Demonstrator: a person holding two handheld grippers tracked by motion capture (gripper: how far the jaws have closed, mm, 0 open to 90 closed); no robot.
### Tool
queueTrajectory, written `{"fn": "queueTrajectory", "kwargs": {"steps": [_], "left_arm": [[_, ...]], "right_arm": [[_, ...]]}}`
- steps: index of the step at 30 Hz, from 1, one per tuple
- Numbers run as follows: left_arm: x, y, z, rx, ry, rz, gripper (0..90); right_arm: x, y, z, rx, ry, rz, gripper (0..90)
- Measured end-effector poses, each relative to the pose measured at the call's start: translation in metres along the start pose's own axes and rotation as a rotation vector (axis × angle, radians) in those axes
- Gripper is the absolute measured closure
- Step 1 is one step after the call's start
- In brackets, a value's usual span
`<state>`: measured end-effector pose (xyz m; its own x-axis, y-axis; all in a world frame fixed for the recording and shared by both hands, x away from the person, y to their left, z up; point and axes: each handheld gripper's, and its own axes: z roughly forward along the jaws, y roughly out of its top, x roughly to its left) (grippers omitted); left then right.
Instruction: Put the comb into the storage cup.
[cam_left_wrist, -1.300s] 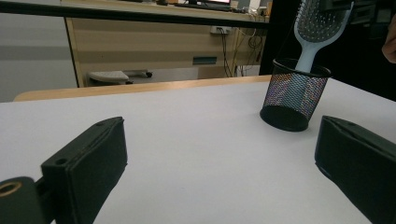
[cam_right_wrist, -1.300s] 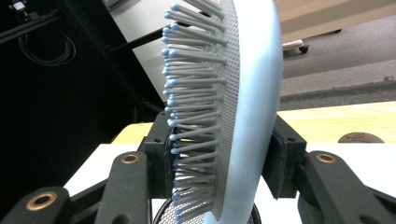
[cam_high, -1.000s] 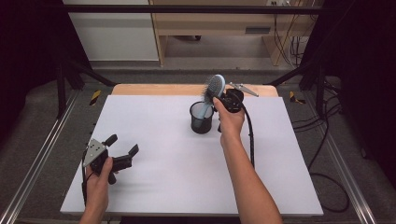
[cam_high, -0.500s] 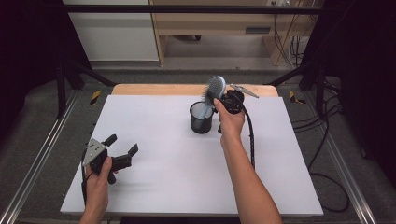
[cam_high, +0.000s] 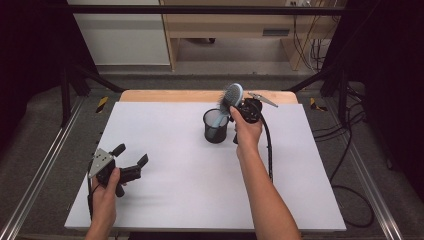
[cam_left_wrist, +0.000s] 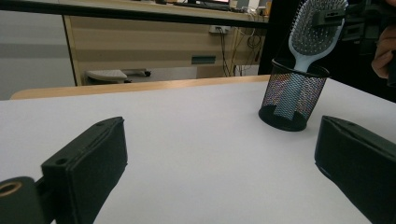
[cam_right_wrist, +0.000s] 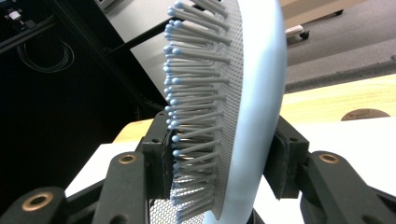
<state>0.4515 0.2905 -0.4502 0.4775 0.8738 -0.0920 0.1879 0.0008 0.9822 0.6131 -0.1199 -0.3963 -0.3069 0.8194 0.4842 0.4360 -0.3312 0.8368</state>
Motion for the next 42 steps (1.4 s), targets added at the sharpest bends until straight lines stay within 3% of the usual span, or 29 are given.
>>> {"fn": "queueTrajectory", "kwargs": {"steps": [9, 17, 26, 36, 42], "left_arm": [[-0.0001, -0.0001, 0.0001, 0.003, -0.001, 0.000, 2.7], [0.0004, -0.0003, 0.0004, 0.004, -0.001, -0.001, 2.8], [0.0001, -0.0004, 0.0004, 0.006, -0.001, 0.001, 2.8], [0.0005, -0.0003, 0.0002, 0.004, -0.001, -0.001, 2.8], [0.0005, -0.0003, 0.0002, 0.004, -0.001, -0.001, 2.8]], "right_arm": [[-0.0099, 0.0002, -0.0031, 0.012, -0.007, 0.034, 48.3], [-0.0103, 0.0007, -0.0032, 0.023, 0.014, 0.055, 44.1], [-0.0103, 0.0016, -0.0052, 0.057, 0.034, 0.009, 31.3], [-0.0101, 0.0024, -0.0043, 0.056, 0.028, 0.031, 10.6], [-0.0095, 0.0031, -0.0047, 0.045, 0.029, 0.036, 5.8]]}}
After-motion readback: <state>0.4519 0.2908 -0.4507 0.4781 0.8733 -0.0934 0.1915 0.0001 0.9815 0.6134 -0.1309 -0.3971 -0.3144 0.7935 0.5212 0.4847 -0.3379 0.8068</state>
